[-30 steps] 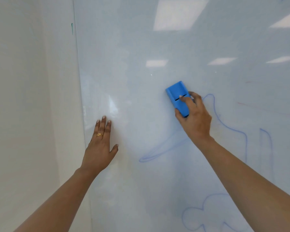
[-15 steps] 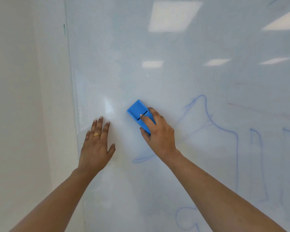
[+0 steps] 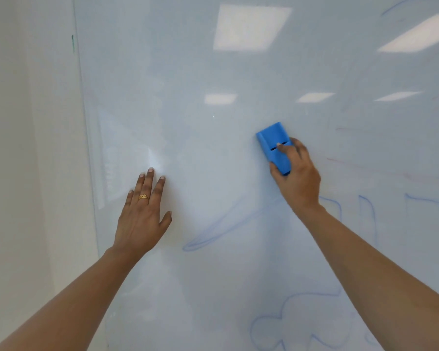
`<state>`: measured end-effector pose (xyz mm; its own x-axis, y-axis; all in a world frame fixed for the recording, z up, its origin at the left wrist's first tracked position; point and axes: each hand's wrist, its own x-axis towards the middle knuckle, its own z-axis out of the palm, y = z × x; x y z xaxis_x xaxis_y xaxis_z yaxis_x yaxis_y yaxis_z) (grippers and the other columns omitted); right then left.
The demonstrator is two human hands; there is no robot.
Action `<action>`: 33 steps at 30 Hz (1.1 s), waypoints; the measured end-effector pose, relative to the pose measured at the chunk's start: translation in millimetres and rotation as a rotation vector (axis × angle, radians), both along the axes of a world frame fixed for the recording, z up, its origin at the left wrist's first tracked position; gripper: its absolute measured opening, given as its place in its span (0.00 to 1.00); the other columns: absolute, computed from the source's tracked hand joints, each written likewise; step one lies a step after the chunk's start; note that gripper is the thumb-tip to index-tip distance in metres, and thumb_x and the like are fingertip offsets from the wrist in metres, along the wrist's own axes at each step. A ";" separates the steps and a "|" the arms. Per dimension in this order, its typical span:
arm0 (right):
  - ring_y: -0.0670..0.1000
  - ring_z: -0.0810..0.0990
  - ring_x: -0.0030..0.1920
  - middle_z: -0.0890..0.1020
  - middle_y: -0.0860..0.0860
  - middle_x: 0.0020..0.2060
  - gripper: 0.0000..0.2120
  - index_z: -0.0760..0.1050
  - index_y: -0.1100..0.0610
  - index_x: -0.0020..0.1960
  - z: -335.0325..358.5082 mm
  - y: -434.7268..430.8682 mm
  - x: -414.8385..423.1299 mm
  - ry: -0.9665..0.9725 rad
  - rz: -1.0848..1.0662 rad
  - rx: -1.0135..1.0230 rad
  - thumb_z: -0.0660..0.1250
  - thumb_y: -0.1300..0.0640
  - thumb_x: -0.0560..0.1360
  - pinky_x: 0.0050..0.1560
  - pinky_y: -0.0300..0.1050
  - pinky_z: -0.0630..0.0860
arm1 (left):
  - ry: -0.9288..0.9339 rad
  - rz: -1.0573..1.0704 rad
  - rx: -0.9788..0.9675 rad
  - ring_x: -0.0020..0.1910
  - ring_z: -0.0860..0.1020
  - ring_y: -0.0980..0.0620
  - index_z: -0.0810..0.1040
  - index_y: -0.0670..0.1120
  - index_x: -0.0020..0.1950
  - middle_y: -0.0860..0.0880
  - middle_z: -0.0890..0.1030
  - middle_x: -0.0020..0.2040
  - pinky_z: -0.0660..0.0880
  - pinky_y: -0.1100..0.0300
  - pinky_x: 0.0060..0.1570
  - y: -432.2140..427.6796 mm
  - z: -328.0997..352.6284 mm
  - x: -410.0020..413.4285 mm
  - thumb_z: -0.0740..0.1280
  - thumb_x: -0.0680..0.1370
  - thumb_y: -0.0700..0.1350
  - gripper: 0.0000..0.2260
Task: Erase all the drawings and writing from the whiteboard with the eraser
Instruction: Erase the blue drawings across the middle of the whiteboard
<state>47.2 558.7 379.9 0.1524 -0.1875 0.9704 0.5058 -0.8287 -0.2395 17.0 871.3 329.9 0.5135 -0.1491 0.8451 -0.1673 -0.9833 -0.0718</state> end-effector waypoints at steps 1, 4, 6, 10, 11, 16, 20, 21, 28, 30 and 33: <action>0.57 0.77 0.56 0.72 0.54 0.65 0.19 0.75 0.56 0.60 2.5 -9.2 1.1 0.002 -0.001 0.057 0.70 0.57 0.70 0.45 0.50 0.76 | -0.003 0.001 0.000 0.75 0.52 0.44 0.56 0.43 0.76 0.43 0.52 0.77 0.54 0.48 0.69 -0.4 -0.1 -0.1 0.59 0.75 0.51 0.31; 0.55 0.76 0.58 0.72 0.52 0.65 0.18 0.73 0.55 0.61 4.6 -24.2 2.7 0.014 -0.003 0.191 0.69 0.56 0.71 0.48 0.48 0.75 | 0.000 0.000 -0.002 0.75 0.52 0.44 0.55 0.43 0.76 0.43 0.51 0.77 0.53 0.47 0.70 1.2 -1.2 0.5 0.61 0.76 0.50 0.31; 0.54 0.75 0.59 0.71 0.53 0.65 0.18 0.73 0.55 0.61 3.2 -23.4 1.9 0.031 0.001 0.268 0.69 0.56 0.72 0.49 0.45 0.72 | 0.002 0.015 0.014 0.75 0.52 0.44 0.55 0.43 0.76 0.43 0.50 0.77 0.53 0.48 0.70 1.9 -1.0 0.5 0.54 0.75 0.55 0.32; 0.58 0.75 0.59 0.71 0.56 0.66 0.19 0.74 0.57 0.61 -9.4 -5.1 -0.9 0.050 -0.010 0.252 0.69 0.57 0.72 0.50 0.51 0.74 | 0.005 0.008 0.009 0.76 0.50 0.45 0.53 0.43 0.77 0.44 0.49 0.77 0.52 0.48 0.70 0.5 -2.1 2.7 0.49 0.73 0.58 0.34; 0.59 0.76 0.59 0.72 0.56 0.65 0.19 0.74 0.57 0.61 -14.9 0.7 -1.2 0.047 -0.002 0.210 0.70 0.57 0.71 0.49 0.52 0.75 | 0.003 0.004 0.000 0.76 0.49 0.45 0.53 0.43 0.77 0.44 0.48 0.77 0.52 0.48 0.70 -0.5 -2.3 3.2 0.50 0.74 0.58 0.34; 0.59 0.81 0.50 0.75 0.59 0.62 0.20 0.76 0.56 0.57 -50.2 37.3 -6.3 0.025 0.017 -0.081 0.74 0.58 0.66 0.40 0.49 0.79 | -0.001 -0.016 -0.055 0.76 0.49 0.45 0.54 0.42 0.76 0.44 0.49 0.77 0.53 0.46 0.70 -8.0 -6.6 4.2 0.57 0.73 0.53 0.34; 0.56 0.82 0.48 0.77 0.58 0.60 0.22 0.78 0.56 0.55 -63.8 46.8 -12.6 0.051 0.000 -0.285 0.78 0.58 0.63 0.33 0.43 0.78 | -0.002 -0.022 -0.065 0.76 0.50 0.44 0.55 0.42 0.76 0.43 0.50 0.77 0.55 0.45 0.70 -9.6 -12.3 4.0 0.55 0.74 0.55 0.33; 0.55 0.82 0.48 0.78 0.57 0.59 0.22 0.78 0.56 0.55 -63.3 43.2 -12.8 0.047 -0.004 -0.315 0.78 0.59 0.62 0.34 0.42 0.78 | -0.003 -0.026 -0.060 0.76 0.50 0.44 0.55 0.42 0.76 0.43 0.51 0.77 0.55 0.45 0.69 -8.8 -13.4 3.8 0.53 0.74 0.56 0.33; 0.58 0.77 0.58 0.71 0.55 0.66 0.18 0.75 0.56 0.60 -35.1 -3.1 -6.1 0.085 0.040 -0.025 0.71 0.59 0.70 0.47 0.50 0.78 | 0.008 -0.068 -0.002 0.76 0.51 0.47 0.54 0.44 0.76 0.47 0.51 0.77 0.62 0.45 0.68 6.7 -24.3 3.2 0.52 0.74 0.57 0.33; 0.56 0.76 0.58 0.70 0.54 0.67 0.18 0.74 0.55 0.61 -33.7 -8.8 -5.6 0.082 0.018 0.045 0.70 0.58 0.72 0.47 0.50 0.77 | 0.011 -0.066 0.017 0.75 0.51 0.48 0.55 0.44 0.76 0.47 0.52 0.77 0.63 0.46 0.68 10.0 -27.1 2.1 0.52 0.74 0.57 0.33; 0.55 0.75 0.61 0.70 0.54 0.67 0.18 0.75 0.55 0.61 -42.6 0.2 -5.4 0.080 0.027 0.116 0.70 0.57 0.72 0.50 0.50 0.76 | 0.014 -0.065 0.028 0.75 0.52 0.49 0.57 0.44 0.76 0.47 0.54 0.77 0.65 0.46 0.66 13.2 -29.9 -1.1 0.52 0.73 0.56 0.32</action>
